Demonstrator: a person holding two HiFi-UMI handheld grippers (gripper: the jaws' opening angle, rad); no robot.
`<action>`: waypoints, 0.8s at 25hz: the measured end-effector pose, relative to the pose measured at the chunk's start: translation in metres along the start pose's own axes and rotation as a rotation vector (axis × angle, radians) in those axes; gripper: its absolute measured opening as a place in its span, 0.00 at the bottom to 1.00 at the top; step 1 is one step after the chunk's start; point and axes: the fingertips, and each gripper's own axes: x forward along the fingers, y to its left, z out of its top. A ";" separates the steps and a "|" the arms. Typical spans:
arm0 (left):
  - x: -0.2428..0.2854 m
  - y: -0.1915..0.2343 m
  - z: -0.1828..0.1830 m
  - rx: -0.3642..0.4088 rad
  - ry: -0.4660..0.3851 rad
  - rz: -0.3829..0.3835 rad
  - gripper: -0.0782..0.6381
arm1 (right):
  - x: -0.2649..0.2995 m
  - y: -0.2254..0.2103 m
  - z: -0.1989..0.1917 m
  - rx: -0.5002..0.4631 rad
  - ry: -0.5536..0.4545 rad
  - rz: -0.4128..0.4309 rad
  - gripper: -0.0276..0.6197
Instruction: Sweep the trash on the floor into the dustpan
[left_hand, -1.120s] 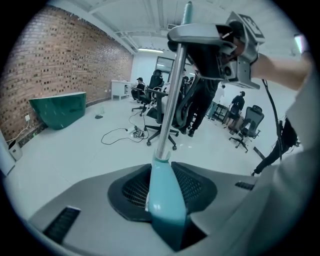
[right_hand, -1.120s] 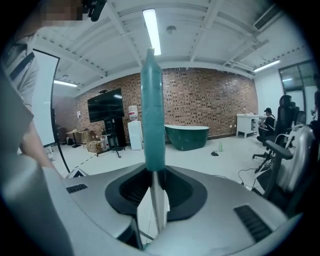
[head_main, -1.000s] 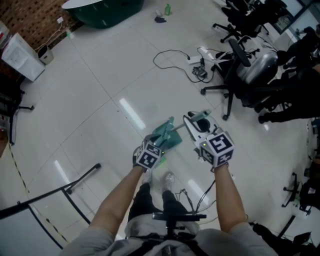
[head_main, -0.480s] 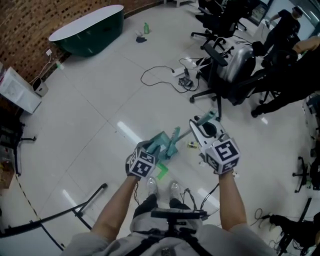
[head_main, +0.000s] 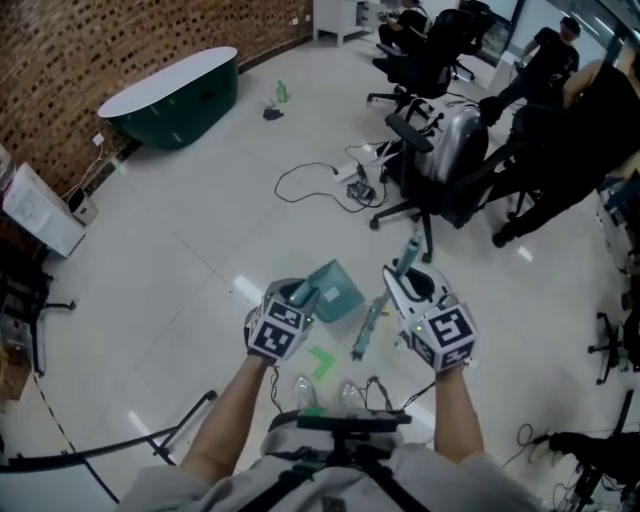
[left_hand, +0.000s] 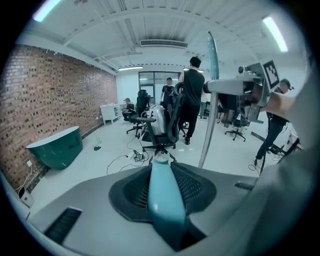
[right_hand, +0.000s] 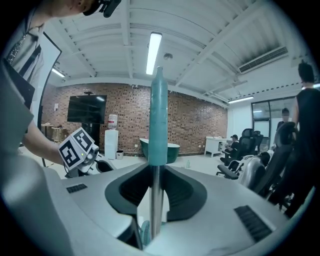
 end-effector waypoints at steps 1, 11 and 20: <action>-0.002 -0.001 0.006 0.003 -0.012 -0.003 0.27 | -0.005 0.000 -0.001 0.002 0.002 -0.008 0.18; -0.008 -0.017 0.034 0.043 -0.060 -0.012 0.27 | -0.031 0.001 -0.017 0.028 0.024 -0.050 0.18; -0.002 -0.026 0.030 0.074 -0.034 -0.006 0.27 | -0.036 -0.002 -0.023 0.045 0.027 -0.044 0.18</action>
